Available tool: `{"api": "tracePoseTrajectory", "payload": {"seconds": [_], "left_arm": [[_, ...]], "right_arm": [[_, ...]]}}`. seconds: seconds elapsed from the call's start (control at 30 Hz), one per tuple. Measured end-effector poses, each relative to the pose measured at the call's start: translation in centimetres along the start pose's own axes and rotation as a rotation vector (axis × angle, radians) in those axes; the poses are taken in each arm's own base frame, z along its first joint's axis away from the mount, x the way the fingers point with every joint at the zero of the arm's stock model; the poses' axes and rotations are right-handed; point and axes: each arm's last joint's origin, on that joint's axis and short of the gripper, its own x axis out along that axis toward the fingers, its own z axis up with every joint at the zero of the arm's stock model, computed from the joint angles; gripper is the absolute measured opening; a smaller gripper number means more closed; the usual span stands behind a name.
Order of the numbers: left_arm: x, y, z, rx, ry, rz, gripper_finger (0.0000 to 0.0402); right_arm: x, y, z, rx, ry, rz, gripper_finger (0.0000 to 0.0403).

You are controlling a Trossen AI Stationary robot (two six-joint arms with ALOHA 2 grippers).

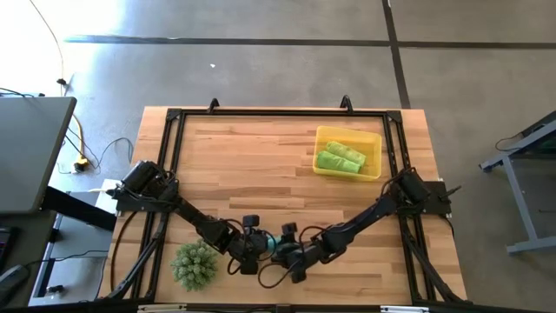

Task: Roll microfiber towels into tight, uniform cylinder then place into a basket
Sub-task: Roll the blue towel

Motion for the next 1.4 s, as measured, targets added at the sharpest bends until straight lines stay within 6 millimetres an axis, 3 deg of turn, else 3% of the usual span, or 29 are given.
{"api": "tracePoseTrajectory", "payload": {"seconds": [0.2, 0.6, 0.73, 1.07, 1.23, 1.4], "left_arm": [[0.0, 0.0, 0.0, 0.0, 0.0, 0.0, 0.0135], [0.0, 0.0, 0.0, 0.0, 0.0, 0.0, 0.0135], [0.0, 0.0, 0.0, -0.01, -0.001, -0.001, 0.0135], [-0.5, 0.0, 0.2, -0.014, -0.013, 0.001, 0.0135], [-2.0, 0.4, 0.8, -0.017, -0.041, 0.039, 0.0135], [-4.1, 1.0, 1.5, -0.043, -0.051, 0.045, 0.0135]], "right_arm": [[0.0, -0.3, -0.2, 0.047, 0.0, -0.09, 0.0231], [1.7, 0.2, -2.0, 0.127, 0.074, -0.071, 0.0225], [1.7, 0.1, -2.2, 0.147, 0.101, -0.079, 0.0184], [1.5, 0.0, -2.6, 0.242, 0.149, -0.091, 0.0017], [0.7, -0.1, -2.6, 0.227, 0.189, -0.083, 0.0014], [-1.5, -0.9, -2.5, 0.172, 0.277, -0.103, 0.0005]]}}
